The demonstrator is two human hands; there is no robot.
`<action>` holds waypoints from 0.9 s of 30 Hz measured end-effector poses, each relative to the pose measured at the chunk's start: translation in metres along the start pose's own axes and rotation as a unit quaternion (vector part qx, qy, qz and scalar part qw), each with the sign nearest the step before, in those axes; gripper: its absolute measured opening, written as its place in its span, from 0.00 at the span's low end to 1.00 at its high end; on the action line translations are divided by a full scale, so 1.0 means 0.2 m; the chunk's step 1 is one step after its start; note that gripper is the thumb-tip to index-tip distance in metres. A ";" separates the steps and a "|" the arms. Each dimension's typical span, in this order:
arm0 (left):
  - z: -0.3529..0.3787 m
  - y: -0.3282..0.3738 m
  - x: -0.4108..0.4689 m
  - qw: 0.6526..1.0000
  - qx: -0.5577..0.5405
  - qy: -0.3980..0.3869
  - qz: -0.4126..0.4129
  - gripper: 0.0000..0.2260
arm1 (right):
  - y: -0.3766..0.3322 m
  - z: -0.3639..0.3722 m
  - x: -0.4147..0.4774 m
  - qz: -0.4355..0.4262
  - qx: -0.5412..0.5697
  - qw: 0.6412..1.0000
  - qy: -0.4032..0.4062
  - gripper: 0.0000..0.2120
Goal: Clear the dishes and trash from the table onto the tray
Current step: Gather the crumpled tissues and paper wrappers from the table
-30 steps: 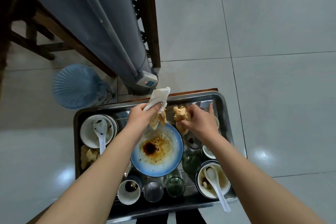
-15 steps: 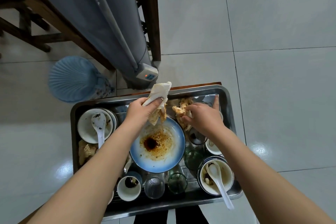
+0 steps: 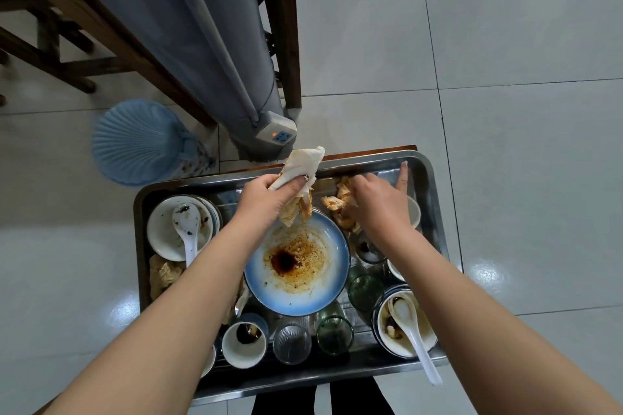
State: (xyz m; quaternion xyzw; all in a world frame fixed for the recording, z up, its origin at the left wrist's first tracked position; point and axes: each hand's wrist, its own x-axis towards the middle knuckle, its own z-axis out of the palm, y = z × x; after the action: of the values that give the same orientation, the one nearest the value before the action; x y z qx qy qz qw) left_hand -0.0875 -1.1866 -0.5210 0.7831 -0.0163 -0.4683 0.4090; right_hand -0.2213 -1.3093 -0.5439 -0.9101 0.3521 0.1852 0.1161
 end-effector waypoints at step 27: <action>0.05 0.17 0.02 0.977 0.172 -0.084 0.098 0.21 | 0.07 -0.25 -0.08 0.063 0.607 0.792 -0.019 0.25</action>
State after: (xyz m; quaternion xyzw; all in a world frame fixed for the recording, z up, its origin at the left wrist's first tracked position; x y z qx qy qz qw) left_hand -0.0813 -1.2163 -0.5035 0.7944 -0.2076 -0.4799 0.3091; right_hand -0.2282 -1.3269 -0.4930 -0.6248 0.4460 -0.0423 0.6395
